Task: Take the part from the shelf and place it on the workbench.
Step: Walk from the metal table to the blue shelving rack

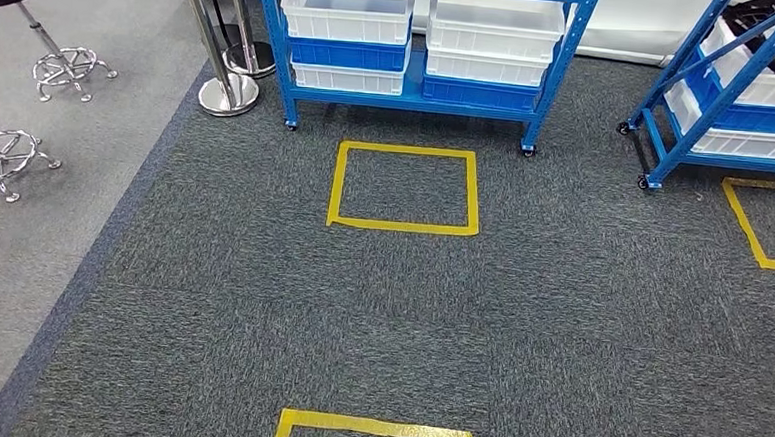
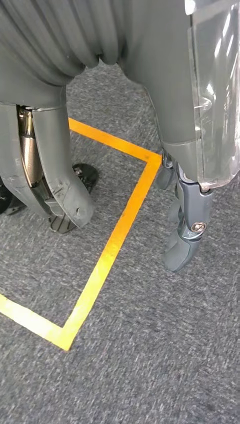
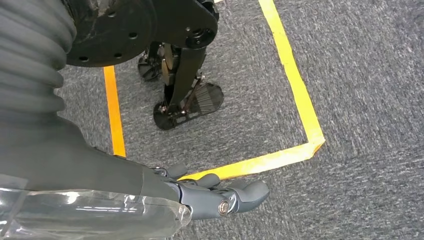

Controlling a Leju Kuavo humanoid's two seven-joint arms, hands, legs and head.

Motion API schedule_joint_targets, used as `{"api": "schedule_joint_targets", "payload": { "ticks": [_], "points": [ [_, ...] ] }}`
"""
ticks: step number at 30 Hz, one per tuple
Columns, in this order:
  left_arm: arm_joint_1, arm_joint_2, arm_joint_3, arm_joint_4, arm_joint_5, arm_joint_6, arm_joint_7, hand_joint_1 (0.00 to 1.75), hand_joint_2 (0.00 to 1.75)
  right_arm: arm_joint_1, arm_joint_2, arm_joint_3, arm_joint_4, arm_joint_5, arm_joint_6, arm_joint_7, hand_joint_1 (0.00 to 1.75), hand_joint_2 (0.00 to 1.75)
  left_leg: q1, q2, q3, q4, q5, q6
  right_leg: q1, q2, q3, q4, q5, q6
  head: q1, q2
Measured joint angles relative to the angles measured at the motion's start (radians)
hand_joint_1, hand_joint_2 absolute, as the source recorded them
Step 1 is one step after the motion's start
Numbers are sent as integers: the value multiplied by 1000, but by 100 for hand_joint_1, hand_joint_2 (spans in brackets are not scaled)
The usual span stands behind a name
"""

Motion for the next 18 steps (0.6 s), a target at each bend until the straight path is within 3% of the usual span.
{"api": "schedule_joint_targets", "payload": {
  "ticks": [9, 18],
  "points": [
    [3, -5, 0, 0, 6, 10, -69, 0, 175, 3, 8, -4, 0, 14, -12, -28, 0, 175, 0, 0, 0, 0, 0, 0, 0, 0, 0, 0, 0, 0, 0, 0],
    [6, -11, 0, -4, 6, 5, -74, 0, 175, 7, 9, -4, 0, 17, -17, -34, 0, 175, 0, 0, 0, 0, 0, 0, 0, 0, 0, 0, 0, 0, 0, 0]
  ]
}}
